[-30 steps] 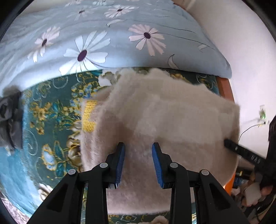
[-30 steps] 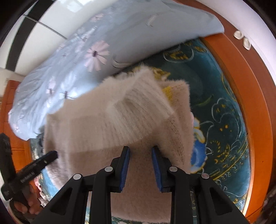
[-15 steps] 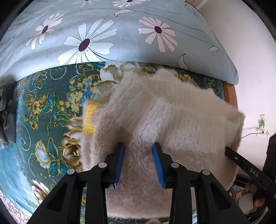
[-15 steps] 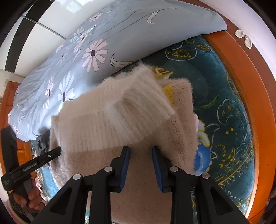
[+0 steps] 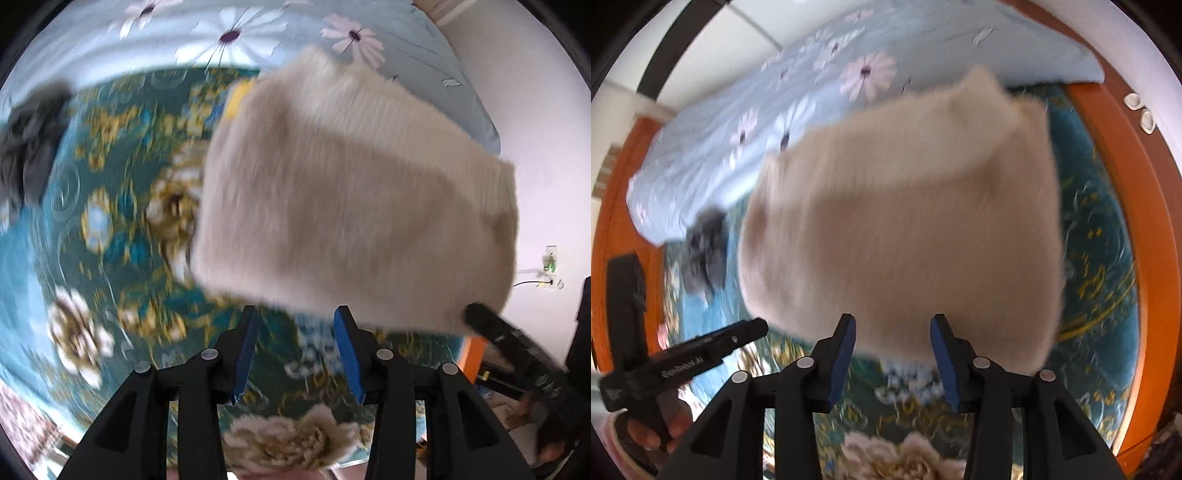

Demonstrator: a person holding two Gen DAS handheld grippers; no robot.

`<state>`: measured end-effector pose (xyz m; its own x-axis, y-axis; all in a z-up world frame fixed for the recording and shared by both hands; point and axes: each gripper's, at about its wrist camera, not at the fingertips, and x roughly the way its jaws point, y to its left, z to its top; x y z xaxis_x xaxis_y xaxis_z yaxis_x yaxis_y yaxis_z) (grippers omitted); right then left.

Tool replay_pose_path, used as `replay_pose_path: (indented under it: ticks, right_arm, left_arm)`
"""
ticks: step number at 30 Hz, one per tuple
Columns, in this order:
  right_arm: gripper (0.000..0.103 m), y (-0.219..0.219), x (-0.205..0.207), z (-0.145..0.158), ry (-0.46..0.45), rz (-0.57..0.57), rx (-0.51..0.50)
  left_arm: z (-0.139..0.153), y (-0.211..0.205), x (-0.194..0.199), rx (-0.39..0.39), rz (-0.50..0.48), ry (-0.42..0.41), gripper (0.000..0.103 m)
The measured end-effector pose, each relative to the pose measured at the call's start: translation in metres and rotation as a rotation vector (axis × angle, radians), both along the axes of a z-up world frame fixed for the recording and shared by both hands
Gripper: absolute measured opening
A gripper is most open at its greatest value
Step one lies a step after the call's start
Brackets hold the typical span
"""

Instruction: Fold clothes

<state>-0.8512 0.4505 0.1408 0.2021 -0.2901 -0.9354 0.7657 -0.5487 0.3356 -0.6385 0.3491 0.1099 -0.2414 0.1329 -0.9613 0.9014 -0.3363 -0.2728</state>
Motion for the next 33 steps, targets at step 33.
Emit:
replay_pose_path:
  ticks: [33]
  right_arm:
    - [0.086, 0.044, 0.038, 0.024, 0.101, 0.004, -0.188]
  left_arm:
    - [0.071, 0.048, 0.009, -0.372, -0.035, -0.068, 0.083]
